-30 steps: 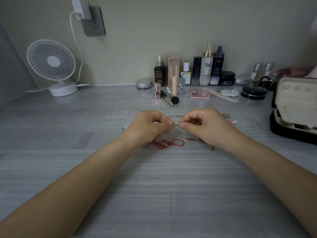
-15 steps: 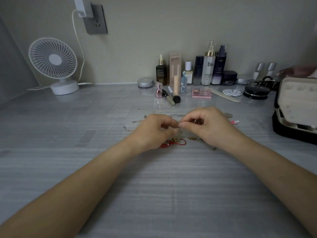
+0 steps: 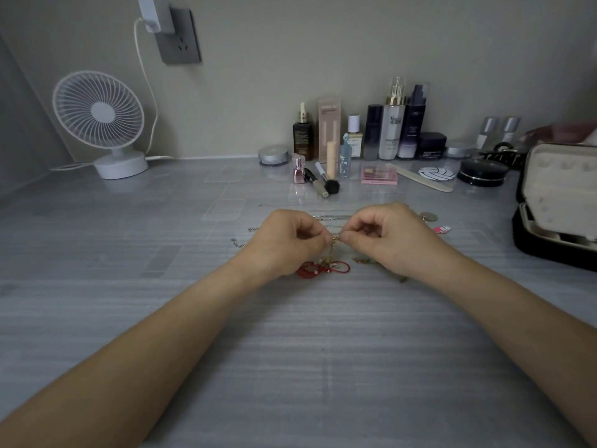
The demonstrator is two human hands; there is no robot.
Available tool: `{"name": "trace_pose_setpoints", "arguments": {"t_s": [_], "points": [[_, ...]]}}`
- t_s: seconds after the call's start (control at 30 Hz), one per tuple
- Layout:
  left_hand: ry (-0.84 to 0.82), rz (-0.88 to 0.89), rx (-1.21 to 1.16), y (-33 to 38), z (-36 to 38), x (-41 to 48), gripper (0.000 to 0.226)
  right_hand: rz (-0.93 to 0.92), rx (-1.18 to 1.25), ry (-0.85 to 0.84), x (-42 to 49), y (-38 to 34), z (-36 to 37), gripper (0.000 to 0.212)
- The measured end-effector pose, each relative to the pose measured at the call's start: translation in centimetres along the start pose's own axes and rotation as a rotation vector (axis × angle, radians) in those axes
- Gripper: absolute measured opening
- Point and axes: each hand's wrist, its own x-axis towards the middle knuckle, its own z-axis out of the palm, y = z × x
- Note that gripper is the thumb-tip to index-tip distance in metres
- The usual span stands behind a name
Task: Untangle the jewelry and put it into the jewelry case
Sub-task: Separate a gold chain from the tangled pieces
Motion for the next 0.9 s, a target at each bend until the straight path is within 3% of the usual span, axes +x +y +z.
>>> {"name": "trace_pose_setpoints", "arguments": {"t_s": [0.17, 0.4, 0.57, 0.77, 0.9], "points": [[-0.003, -0.022, 0.041, 0.4, 0.2, -0.2, 0.023, 0.009, 0.125, 0.058, 0.1, -0.4, -0.2, 0.016], [0.034, -0.001, 0.116, 0.3, 0.1, -0.1, 0.023, 0.013, 0.109, 0.079, 0.0, -0.6, -0.3, 0.014], [0.028, 0.012, 0.007, 0.3, 0.2, -0.1, 0.021, 0.019, 0.152, 0.12, -0.1, -0.9, -0.6, 0.014], [0.141, -0.057, -0.066, -0.1, 0.1, 0.4, 0.02, 0.013, 0.171, 0.134, -0.1, -0.9, -0.6, 0.017], [0.082, -0.116, 0.039, -0.5, 0.0, 0.5, 0.02, -0.018, 0.273, 0.175, -0.1, -1.1, -0.8, 0.02]]}}
